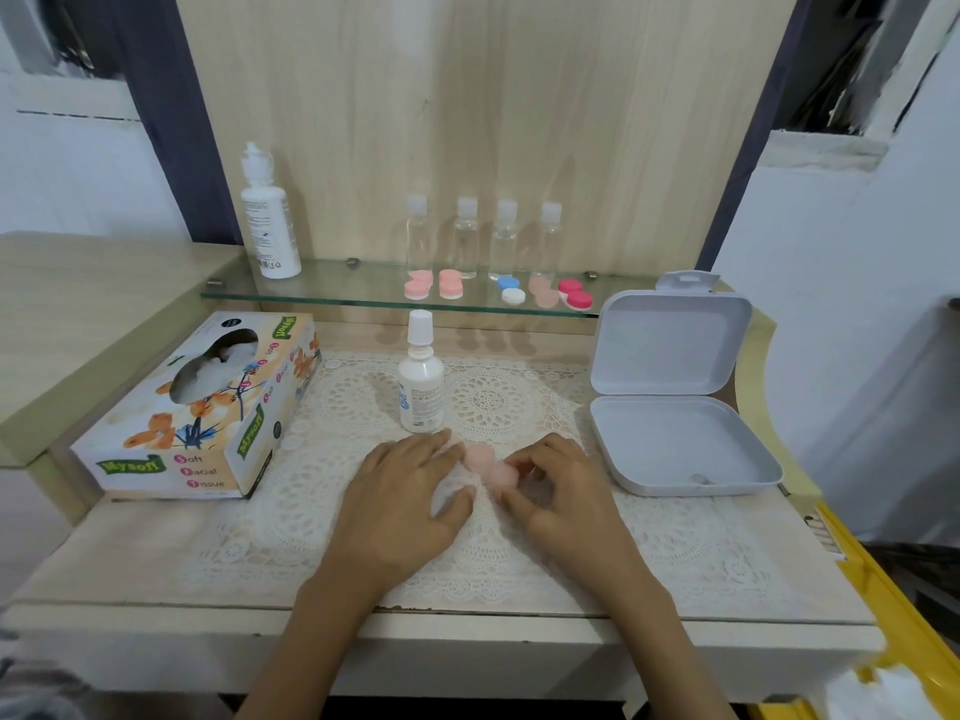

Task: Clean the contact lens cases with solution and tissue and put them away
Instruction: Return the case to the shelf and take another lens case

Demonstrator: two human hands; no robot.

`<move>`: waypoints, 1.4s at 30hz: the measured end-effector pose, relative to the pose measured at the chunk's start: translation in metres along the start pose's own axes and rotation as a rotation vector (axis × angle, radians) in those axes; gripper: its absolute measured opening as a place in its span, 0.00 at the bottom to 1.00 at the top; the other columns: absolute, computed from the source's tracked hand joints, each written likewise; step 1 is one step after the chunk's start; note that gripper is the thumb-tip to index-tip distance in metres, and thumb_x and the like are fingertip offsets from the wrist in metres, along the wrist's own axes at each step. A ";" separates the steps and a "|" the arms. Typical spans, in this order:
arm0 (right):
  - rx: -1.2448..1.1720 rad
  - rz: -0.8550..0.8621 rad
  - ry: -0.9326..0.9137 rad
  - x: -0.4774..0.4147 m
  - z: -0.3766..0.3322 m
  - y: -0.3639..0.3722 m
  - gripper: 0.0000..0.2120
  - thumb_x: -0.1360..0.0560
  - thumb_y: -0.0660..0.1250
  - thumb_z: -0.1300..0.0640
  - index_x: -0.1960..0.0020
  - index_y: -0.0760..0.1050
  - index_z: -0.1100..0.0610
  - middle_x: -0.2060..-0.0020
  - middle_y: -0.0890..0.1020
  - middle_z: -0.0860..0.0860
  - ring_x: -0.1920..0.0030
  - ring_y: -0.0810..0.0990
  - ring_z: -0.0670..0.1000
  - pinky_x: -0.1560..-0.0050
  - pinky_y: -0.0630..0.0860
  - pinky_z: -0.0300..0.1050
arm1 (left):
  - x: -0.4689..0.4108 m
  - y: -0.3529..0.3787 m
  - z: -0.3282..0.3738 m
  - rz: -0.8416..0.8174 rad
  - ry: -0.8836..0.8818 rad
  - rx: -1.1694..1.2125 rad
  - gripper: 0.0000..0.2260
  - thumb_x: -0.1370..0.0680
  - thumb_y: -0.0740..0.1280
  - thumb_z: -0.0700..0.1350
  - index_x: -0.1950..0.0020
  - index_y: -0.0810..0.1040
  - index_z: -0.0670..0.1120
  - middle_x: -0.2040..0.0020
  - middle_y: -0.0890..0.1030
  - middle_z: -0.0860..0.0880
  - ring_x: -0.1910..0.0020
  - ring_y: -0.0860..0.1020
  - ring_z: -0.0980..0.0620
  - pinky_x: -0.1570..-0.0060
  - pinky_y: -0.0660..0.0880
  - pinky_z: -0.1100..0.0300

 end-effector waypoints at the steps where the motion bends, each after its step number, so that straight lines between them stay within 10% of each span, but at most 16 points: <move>1: 0.007 0.007 0.003 0.000 0.001 0.000 0.05 0.28 0.71 0.51 0.55 0.78 0.52 0.60 0.75 0.42 0.55 0.73 0.42 0.55 0.69 0.33 | 0.001 0.006 0.001 -0.061 0.006 -0.036 0.37 0.29 0.37 0.67 0.25 0.59 0.53 0.24 0.55 0.56 0.25 0.53 0.58 0.26 0.49 0.55; 4: 0.013 0.011 0.010 0.000 0.003 0.000 0.05 0.29 0.71 0.51 0.56 0.78 0.51 0.60 0.75 0.41 0.55 0.73 0.42 0.56 0.69 0.34 | 0.006 0.017 0.001 -0.183 -0.005 -0.089 0.45 0.38 0.19 0.69 0.24 0.39 0.54 0.25 0.37 0.57 0.27 0.35 0.62 0.27 0.37 0.54; 10: -0.005 0.022 0.038 0.000 0.003 -0.001 0.06 0.29 0.71 0.50 0.57 0.78 0.51 0.60 0.76 0.42 0.55 0.73 0.42 0.55 0.71 0.34 | 0.008 0.018 0.003 -0.187 -0.020 -0.107 0.43 0.41 0.14 0.66 0.28 0.33 0.54 0.26 0.34 0.57 0.28 0.32 0.61 0.27 0.36 0.53; 18: 0.028 0.079 0.061 -0.024 -0.001 -0.012 0.08 0.32 0.74 0.52 0.56 0.79 0.53 0.60 0.77 0.44 0.60 0.74 0.40 0.60 0.67 0.29 | 0.008 0.018 0.003 -0.160 -0.019 -0.098 0.43 0.38 0.17 0.66 0.25 0.36 0.54 0.24 0.37 0.56 0.27 0.34 0.61 0.26 0.37 0.52; 31: 0.302 0.378 0.093 -0.157 -0.027 -0.038 0.13 0.29 0.67 0.46 0.51 0.81 0.54 0.49 0.76 0.50 0.47 0.70 0.52 0.51 0.68 0.47 | 0.008 0.017 0.002 -0.164 -0.030 -0.077 0.37 0.32 0.25 0.65 0.24 0.39 0.54 0.24 0.38 0.57 0.27 0.34 0.62 0.27 0.35 0.54; 42: 0.568 0.262 0.198 -0.192 -0.019 -0.017 0.14 0.30 0.68 0.47 0.51 0.81 0.55 0.43 0.72 0.54 0.41 0.67 0.57 0.45 0.62 0.51 | 0.009 0.014 0.002 -0.155 -0.029 -0.060 0.35 0.31 0.27 0.63 0.24 0.39 0.55 0.24 0.39 0.58 0.27 0.35 0.62 0.27 0.36 0.53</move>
Point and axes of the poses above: each hand's wrist, its own x-axis away from the middle knuckle, its own y-axis out of the palm, z = x × y, the point moved 8 cm from there along -x, towards the middle knuckle
